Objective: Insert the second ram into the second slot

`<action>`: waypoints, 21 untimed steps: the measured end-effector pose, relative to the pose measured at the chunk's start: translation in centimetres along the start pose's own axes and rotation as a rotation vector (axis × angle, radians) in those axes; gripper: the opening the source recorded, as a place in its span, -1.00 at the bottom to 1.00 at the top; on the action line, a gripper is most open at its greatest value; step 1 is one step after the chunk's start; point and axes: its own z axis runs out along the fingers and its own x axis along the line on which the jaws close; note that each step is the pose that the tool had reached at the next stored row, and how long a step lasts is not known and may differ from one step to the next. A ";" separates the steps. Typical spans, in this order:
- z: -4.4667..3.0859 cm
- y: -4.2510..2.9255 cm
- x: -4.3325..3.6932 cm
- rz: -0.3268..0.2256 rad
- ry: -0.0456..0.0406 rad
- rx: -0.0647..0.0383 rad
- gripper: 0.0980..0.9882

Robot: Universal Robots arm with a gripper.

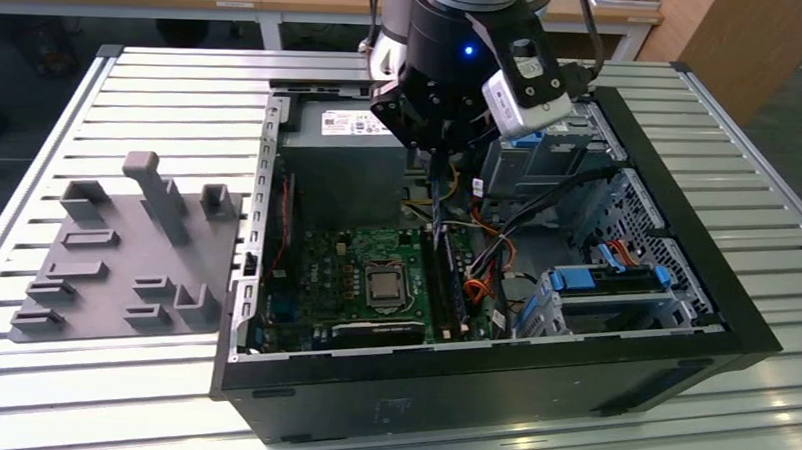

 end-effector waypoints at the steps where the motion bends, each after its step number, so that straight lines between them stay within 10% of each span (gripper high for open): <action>1: 0.02 0.00 0.00 0.000 0.0000 0.000 -0.95; 21: 1.33 -0.05 0.02 -0.084 0.0030 0.000 -0.95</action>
